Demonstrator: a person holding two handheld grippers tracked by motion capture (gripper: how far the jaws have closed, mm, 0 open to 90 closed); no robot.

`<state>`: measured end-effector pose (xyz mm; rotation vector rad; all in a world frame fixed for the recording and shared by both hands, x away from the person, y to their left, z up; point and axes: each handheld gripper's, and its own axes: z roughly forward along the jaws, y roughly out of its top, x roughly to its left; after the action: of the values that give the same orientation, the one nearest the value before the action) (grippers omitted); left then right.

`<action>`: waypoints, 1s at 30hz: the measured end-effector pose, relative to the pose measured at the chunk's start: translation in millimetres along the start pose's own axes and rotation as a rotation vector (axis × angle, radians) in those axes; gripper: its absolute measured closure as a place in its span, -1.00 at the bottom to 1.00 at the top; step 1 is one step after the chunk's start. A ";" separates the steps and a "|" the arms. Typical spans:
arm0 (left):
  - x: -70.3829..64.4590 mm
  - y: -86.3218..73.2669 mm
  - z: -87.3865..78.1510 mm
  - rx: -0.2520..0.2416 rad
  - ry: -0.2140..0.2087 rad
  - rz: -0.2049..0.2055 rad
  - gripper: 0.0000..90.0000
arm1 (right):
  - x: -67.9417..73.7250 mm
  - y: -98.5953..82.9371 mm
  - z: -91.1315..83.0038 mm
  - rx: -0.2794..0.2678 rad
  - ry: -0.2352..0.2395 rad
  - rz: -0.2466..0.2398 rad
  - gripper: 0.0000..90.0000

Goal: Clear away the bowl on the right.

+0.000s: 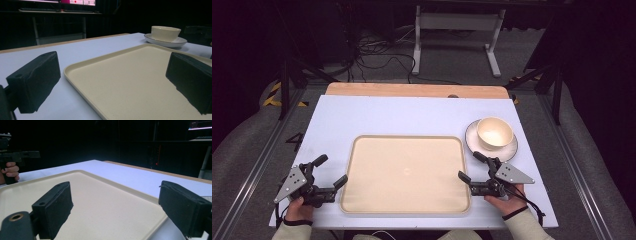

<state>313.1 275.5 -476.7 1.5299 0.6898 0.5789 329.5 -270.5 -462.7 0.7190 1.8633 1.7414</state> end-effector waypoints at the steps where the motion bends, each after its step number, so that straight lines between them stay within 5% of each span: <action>1: -0.2 0.1 0.1 0.001 -0.002 0.003 -1.00 | -0.1 0.0 0.2 0.001 0.000 0.000 -0.73; 24: -1.8 0.3 1.8 0.020 0.007 0.017 -1.00 | -2.0 0.5 0.0 0.005 -0.008 0.021 -0.64; 30: -1.7 0.3 1.8 0.021 0.007 0.016 -0.99 | -7.7 9.5 0.7 0.076 -0.032 0.057 -0.52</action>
<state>313.3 273.0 -476.4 1.5544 0.6913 0.5915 336.1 -274.6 -453.2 0.8319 1.9132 1.6909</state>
